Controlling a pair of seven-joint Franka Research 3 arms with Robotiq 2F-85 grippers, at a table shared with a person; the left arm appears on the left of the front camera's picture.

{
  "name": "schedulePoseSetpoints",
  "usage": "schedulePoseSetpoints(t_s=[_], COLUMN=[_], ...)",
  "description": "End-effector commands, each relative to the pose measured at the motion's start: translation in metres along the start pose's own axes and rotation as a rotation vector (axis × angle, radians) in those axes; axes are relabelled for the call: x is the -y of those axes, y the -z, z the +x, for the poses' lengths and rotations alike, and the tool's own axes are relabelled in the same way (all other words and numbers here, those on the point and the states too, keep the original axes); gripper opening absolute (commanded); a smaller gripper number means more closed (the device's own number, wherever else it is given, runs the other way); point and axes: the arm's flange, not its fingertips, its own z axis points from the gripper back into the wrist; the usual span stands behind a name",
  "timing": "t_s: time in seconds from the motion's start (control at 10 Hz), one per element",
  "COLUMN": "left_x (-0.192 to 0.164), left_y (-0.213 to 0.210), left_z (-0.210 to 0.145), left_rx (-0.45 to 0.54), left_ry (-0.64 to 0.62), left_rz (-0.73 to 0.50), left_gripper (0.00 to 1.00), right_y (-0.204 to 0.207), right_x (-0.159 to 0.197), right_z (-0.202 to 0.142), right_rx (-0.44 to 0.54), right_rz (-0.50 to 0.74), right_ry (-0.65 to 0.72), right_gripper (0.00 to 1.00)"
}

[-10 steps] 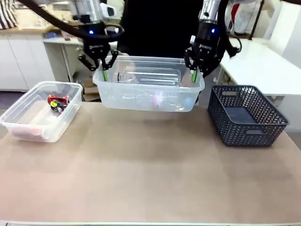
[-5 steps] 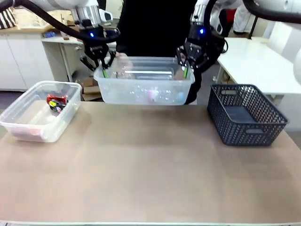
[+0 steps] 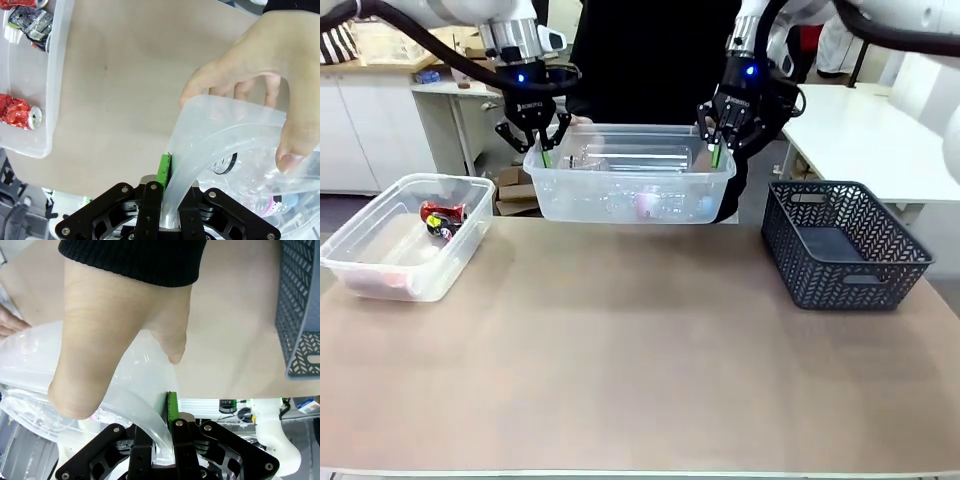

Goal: Sort the waste into each basket.
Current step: Release the Organizing box you were holding.

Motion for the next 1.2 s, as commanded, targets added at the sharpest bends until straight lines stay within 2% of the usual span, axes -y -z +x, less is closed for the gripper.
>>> schedulePoseSetpoints(t_s=[0.0,0.8,0.9,1.0,1.1], left_x=[-0.003,0.0,0.004,0.007,0.008], left_y=[-0.005,0.0,-0.002,-0.003,-0.005], left_z=[-0.001,0.0,-0.001,-0.004,-0.007], left_rx=[0.009,-0.001,-0.03,-0.024,-0.021], left_ry=[-0.017,0.0,0.043,0.053,0.053], left_rz=[-0.004,0.001,0.023,0.03,0.024], left_gripper=[0.04,0.04,0.61,0.61,1.0], right_y=[-0.002,0.0,-0.001,-0.002,-0.003], right_x=[-0.001,0.0,0.001,0.003,0.006], right_z=[-0.005,0.0,-0.005,-0.01,-0.015], right_rx=[0.003,-0.001,0.024,0.042,0.064], right_rz=[-0.002,0.0,0.018,0.019,0.03], right_ry=[0.002,0.0,-0.034,-0.029,-0.034], right_gripper=[0.05,0.05,0.62,0.62,1.0])
